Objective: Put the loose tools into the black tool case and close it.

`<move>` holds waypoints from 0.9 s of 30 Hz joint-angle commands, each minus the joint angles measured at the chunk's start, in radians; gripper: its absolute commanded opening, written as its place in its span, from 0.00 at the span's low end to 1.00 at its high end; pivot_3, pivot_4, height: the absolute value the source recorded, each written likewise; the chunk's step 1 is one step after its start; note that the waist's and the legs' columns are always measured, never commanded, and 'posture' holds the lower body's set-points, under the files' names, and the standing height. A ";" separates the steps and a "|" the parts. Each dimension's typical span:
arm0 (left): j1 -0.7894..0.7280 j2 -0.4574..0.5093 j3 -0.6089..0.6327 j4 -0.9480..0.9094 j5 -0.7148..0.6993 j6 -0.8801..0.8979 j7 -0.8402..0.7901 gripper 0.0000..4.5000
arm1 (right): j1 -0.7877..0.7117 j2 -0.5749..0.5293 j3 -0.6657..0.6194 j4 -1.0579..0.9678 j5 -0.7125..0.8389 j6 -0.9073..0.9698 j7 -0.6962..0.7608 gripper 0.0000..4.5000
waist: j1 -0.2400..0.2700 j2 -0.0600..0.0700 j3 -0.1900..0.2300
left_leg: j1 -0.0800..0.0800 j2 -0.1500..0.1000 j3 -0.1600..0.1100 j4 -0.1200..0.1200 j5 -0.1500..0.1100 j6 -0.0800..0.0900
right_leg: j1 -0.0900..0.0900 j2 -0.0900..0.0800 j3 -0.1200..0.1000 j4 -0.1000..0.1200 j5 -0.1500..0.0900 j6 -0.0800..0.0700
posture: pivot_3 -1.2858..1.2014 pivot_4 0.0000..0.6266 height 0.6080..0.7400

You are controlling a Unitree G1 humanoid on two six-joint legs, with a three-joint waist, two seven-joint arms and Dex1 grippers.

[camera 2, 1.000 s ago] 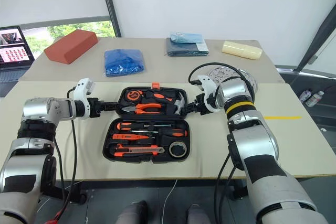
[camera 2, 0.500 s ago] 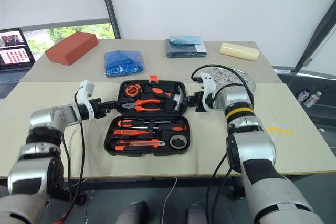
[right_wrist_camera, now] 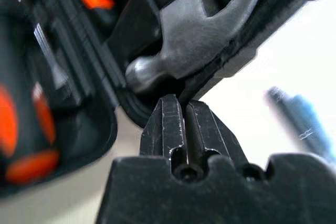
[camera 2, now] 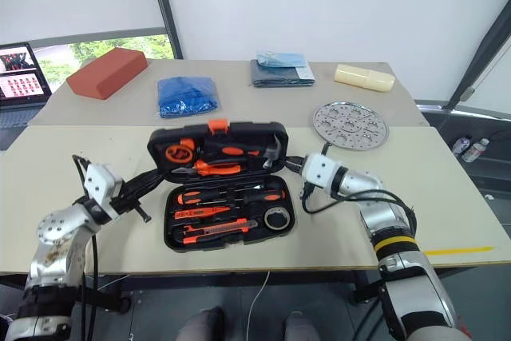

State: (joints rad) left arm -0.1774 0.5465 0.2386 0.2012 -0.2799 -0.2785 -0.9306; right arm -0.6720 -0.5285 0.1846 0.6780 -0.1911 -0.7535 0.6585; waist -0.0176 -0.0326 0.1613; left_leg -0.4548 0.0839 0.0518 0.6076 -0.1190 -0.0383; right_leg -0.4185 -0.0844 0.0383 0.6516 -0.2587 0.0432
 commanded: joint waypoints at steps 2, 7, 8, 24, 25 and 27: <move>0.122 0.041 0.034 0.028 0.014 -0.088 -0.005 0.32 | 0.044 -0.085 0.009 0.128 -0.117 -0.157 -0.132 0.17 | 0.001 0.000 0.000 | 0.002 0.000 0.001 0.000 0.000 0.000 | 0.002 0.000 0.001 -0.001 0.000 0.000 | 0.52 0.24 1.00; 0.177 0.068 0.104 0.025 -0.077 0.018 0.026 0.64 | 0.062 -0.129 -0.028 0.171 -0.023 -0.139 -0.073 0.45 | 0.004 0.000 0.000 | 0.004 0.000 0.002 0.001 0.000 0.000 | 0.009 -0.001 0.002 -0.005 0.001 0.000 | 0.52 0.24 1.00; 0.178 0.072 0.112 0.022 -0.092 0.038 0.025 0.64 | 0.066 -0.134 -0.036 0.171 0.006 -0.135 -0.050 0.45 | 0.002 0.000 0.000 | 0.005 0.000 0.002 0.001 0.001 0.001 | 0.009 -0.001 0.002 -0.005 0.001 -0.001 | 0.52 0.24 1.00; -0.322 0.103 -0.140 0.230 -0.032 0.357 -0.087 0.01 | 0.438 -0.275 0.017 -0.632 0.427 0.548 0.530 0.00 | 0.008 -0.001 0.000 | 0.013 0.000 0.001 0.001 0.001 0.001 | 0.016 0.001 0.002 -0.005 -0.001 0.006 | 0.52 0.24 1.00; -0.367 0.095 -0.171 0.294 0.003 0.342 -0.095 0.01 | 0.431 -0.261 0.032 -0.635 0.407 0.561 0.521 0.00 | 0.006 -0.001 0.000 | 0.013 0.000 0.001 0.001 0.001 0.001 | 0.016 0.001 0.002 -0.005 -0.001 0.007 | 0.52 0.24 1.00; -0.436 0.082 -0.225 0.402 0.055 0.325 -0.125 0.01 | 0.404 -0.223 0.052 -0.626 0.361 0.583 0.489 0.00 | 0.006 -0.001 0.000 | 0.013 0.000 0.000 0.001 0.001 0.002 | 0.016 0.002 0.003 -0.005 -0.001 0.008 | 0.52 0.24 1.00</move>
State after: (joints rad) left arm -0.5715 0.6332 0.0504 0.5264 -0.2730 0.0684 -1.0261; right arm -0.2335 -0.7673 0.2332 0.0702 0.2046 -0.1818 1.1806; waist -0.0113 -0.0337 0.1613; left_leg -0.4425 0.0840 0.0523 0.6088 -0.1180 -0.0367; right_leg -0.4034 -0.0825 0.0410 0.6466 -0.2598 0.0510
